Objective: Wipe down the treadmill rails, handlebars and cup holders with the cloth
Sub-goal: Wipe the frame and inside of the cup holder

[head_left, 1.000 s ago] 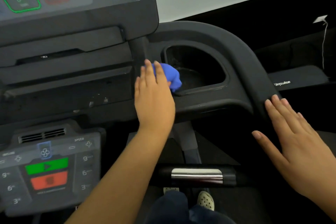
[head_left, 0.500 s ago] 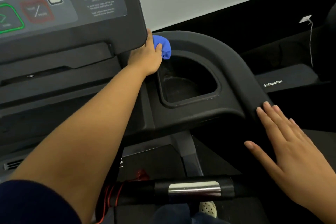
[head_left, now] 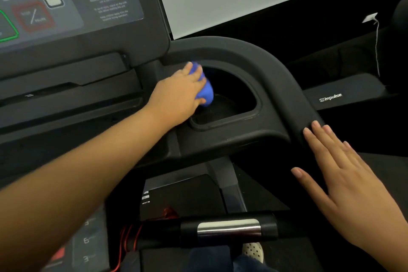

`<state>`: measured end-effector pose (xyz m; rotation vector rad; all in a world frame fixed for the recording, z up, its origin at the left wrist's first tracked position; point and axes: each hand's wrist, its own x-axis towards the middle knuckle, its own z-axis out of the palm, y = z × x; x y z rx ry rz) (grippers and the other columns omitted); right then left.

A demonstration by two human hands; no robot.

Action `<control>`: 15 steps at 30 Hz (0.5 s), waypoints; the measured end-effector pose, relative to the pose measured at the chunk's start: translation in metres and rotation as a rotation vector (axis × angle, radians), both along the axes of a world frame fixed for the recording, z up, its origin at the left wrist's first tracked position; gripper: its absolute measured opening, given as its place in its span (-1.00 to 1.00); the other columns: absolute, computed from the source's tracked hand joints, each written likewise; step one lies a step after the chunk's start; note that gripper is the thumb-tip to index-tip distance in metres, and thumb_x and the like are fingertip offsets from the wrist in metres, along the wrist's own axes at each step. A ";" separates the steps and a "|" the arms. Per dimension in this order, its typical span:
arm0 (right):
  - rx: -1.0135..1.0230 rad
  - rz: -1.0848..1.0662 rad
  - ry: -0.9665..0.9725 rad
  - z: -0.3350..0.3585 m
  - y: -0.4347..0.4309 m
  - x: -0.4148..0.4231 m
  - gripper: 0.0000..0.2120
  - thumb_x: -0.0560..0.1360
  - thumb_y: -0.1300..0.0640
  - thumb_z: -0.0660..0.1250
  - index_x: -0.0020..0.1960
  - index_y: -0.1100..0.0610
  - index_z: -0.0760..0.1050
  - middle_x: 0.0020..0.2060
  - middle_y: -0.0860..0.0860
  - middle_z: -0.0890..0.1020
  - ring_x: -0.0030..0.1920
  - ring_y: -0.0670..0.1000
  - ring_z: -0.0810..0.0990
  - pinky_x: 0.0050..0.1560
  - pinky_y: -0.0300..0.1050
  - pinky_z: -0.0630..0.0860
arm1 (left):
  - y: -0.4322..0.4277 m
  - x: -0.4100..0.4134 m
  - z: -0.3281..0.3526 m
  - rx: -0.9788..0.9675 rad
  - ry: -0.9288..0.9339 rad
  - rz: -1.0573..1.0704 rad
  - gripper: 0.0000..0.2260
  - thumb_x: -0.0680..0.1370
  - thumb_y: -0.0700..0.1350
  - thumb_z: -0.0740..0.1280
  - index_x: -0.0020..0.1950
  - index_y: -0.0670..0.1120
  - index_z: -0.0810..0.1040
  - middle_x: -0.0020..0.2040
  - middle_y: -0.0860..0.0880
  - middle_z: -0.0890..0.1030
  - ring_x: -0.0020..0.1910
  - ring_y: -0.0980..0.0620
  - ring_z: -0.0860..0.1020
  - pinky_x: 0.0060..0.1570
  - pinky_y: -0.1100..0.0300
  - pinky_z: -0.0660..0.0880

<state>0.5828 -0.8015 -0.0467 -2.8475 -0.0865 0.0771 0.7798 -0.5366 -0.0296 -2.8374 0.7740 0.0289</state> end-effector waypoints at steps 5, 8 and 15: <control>-0.001 0.011 -0.010 0.000 0.000 0.000 -0.33 0.54 -0.29 -0.08 0.54 0.05 0.04 0.53 -0.06 0.05 0.51 -0.17 -0.10 0.47 -0.21 -0.14 | -0.014 0.018 0.029 0.469 0.113 -0.317 -0.57 0.56 0.12 -0.01 0.19 0.01 0.55 0.17 0.00 0.58 0.16 -0.05 0.51 -0.02 0.13 0.45; -0.001 0.016 -0.017 -0.001 -0.002 0.001 -0.32 0.54 -0.29 -0.08 0.54 0.07 0.06 0.52 -0.05 0.05 0.51 -0.16 -0.10 0.47 -0.19 -0.13 | -0.039 0.033 0.030 0.748 0.301 -0.388 -0.69 0.59 0.07 0.14 0.24 0.01 0.51 0.16 -0.03 0.56 0.11 -0.06 0.52 -0.10 0.11 0.44; -0.013 0.012 -0.046 -0.002 -0.001 0.001 -0.32 0.55 -0.29 -0.08 0.53 0.09 0.07 0.52 -0.03 0.08 0.51 -0.14 -0.09 0.47 -0.13 -0.09 | -0.034 0.067 0.023 0.670 0.067 -1.314 -0.57 0.45 -0.31 0.33 0.32 -0.13 0.49 0.35 -0.04 0.49 0.35 -0.08 0.42 0.27 0.03 0.43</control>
